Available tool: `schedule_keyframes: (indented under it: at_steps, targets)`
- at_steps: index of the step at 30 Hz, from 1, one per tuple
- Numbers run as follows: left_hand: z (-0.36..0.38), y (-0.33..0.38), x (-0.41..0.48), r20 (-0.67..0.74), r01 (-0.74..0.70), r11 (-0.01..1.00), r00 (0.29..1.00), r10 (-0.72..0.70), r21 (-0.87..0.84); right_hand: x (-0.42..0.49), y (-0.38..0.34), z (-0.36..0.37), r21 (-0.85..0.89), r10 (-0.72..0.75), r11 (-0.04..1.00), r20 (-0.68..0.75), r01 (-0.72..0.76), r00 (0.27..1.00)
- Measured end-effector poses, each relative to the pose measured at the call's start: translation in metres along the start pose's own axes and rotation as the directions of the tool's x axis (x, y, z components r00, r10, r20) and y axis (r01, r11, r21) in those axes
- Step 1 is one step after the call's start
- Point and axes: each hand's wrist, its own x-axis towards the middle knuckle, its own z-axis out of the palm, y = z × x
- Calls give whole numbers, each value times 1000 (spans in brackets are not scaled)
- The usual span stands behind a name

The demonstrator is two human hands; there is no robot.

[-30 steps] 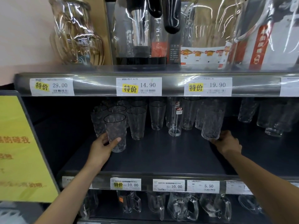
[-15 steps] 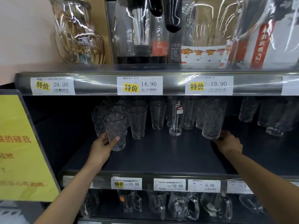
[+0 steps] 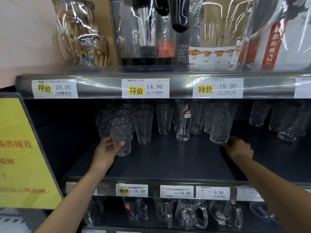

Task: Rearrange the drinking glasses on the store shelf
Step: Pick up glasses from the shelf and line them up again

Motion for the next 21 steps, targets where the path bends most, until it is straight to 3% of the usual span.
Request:
schedule_keyframes:
  at_steps: [21]
  targets:
    - [1,10,-10,20,-17,998,1000,16,58,3,3,3,-39,-13,999,-11,13,1000]
